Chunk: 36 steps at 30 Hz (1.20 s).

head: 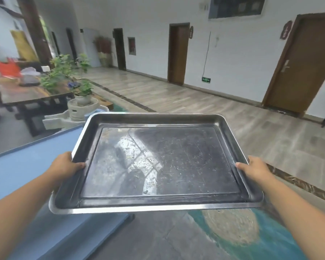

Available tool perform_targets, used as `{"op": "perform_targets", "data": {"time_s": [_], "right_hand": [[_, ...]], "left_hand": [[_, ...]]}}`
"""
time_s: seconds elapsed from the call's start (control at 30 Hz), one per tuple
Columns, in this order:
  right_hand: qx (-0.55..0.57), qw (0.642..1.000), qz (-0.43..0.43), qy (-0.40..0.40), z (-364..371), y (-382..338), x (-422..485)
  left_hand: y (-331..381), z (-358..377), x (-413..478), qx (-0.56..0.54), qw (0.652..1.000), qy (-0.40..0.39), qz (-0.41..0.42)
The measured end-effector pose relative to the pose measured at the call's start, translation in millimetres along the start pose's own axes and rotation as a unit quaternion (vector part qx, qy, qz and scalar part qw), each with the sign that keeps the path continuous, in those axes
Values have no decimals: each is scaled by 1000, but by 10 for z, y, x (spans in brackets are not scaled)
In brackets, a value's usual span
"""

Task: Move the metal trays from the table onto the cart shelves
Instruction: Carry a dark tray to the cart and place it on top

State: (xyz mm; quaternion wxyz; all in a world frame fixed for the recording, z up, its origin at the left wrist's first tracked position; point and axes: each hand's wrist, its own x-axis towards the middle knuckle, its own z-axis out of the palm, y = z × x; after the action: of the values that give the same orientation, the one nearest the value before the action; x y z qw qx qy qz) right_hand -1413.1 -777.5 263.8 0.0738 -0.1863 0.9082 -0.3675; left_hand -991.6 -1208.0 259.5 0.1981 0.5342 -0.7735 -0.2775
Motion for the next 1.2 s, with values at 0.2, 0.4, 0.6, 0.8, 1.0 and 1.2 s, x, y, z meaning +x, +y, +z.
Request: {"op": "perform_targets", "data": {"time_s": [0.2,0.4,0.6,0.8,1.0,1.2], "right_hand": [[4,997,-48,-61,965,-692,540],[-3,991,-86,-106,2074,-1617,874],[-12,980,-138,-142,2936,-2608,1062],[-12,965,-184,-188,3700,-3319,1099],[-13,950,-206,-235,4434,-3765,1225],[0,934,-223,-281,5111,-4187,1530]], "left_hand": [[-745,-417,61,-8,996,55,-65],[-1531,-833,406,9,986,105,-126],[-2154,-1268,844,-7,976,129,-173],[-2594,-1589,984,-17,962,166,-214],[-2902,-1756,1064,-15,949,180,-258],[-3066,-1783,1298,3,931,208,-299]]}}
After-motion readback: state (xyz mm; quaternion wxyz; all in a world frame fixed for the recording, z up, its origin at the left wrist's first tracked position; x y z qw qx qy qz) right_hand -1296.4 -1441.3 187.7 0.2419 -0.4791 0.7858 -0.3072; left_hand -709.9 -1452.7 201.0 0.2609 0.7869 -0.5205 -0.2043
